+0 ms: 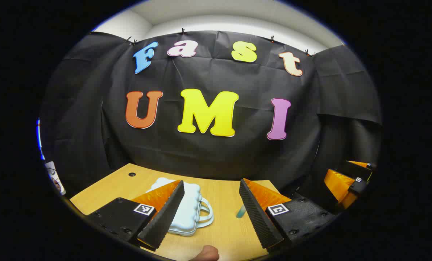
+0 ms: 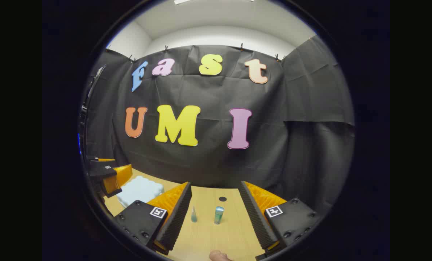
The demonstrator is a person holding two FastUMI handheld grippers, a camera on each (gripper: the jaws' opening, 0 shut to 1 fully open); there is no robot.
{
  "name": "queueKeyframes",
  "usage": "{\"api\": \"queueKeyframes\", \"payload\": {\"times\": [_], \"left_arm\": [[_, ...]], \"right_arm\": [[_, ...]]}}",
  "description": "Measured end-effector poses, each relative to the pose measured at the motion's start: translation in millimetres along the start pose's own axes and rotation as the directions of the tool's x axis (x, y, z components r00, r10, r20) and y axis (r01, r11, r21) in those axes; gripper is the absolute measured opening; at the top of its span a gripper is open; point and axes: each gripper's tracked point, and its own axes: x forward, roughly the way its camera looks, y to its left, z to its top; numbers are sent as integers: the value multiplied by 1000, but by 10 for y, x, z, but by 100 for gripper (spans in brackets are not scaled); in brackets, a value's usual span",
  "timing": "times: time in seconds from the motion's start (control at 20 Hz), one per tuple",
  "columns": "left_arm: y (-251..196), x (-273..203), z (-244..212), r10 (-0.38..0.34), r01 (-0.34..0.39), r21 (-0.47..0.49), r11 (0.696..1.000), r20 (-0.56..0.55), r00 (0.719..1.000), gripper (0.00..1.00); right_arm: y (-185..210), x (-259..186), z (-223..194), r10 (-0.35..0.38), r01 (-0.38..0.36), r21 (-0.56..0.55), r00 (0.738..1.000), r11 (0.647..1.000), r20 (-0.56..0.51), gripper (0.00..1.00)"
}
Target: First open the suitcase, pack the skin care products into it, and then close the suitcase.
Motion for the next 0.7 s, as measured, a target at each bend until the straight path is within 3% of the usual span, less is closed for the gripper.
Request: {"api": "queueKeyframes", "payload": {"times": [0.7], "left_arm": [[-8, 57, -28, -6, 5, 57, 998, 14, 1000, 97]], "right_arm": [[101, 184, -125, 30, -29, 19, 999, 999, -43, 80]]}}
